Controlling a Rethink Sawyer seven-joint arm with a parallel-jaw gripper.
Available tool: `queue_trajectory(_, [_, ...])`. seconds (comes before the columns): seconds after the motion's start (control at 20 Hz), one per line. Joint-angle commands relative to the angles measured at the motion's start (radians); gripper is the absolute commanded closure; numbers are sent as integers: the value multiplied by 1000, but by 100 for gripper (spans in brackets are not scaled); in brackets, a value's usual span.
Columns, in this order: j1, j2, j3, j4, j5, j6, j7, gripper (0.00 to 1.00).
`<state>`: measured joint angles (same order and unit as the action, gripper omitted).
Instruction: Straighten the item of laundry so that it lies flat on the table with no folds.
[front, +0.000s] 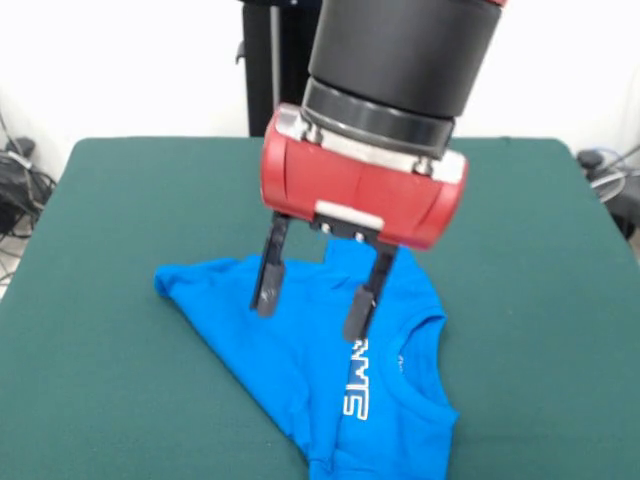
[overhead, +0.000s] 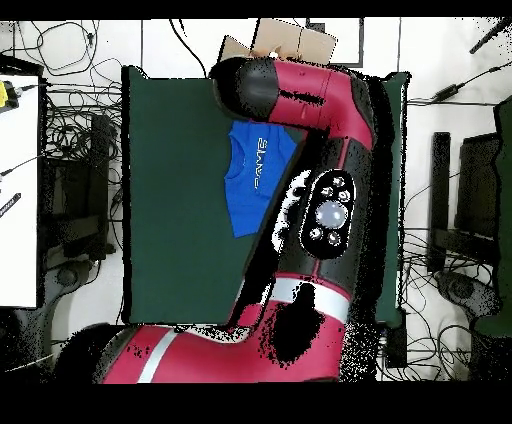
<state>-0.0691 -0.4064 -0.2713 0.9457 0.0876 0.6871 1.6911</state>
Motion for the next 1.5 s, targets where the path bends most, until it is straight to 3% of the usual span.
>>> queue_trajectory(0.05, [-5,-50,153,284,-79,-14,-109,0])
queue_trajectory(0.3, [17,-44,125,278,-119,13,-58,0])
queue_trajectory(0.85, [-1,44,178,339,-185,-252,57,0])
queue_trajectory(1.5, [2,98,189,346,-208,-315,76,0])
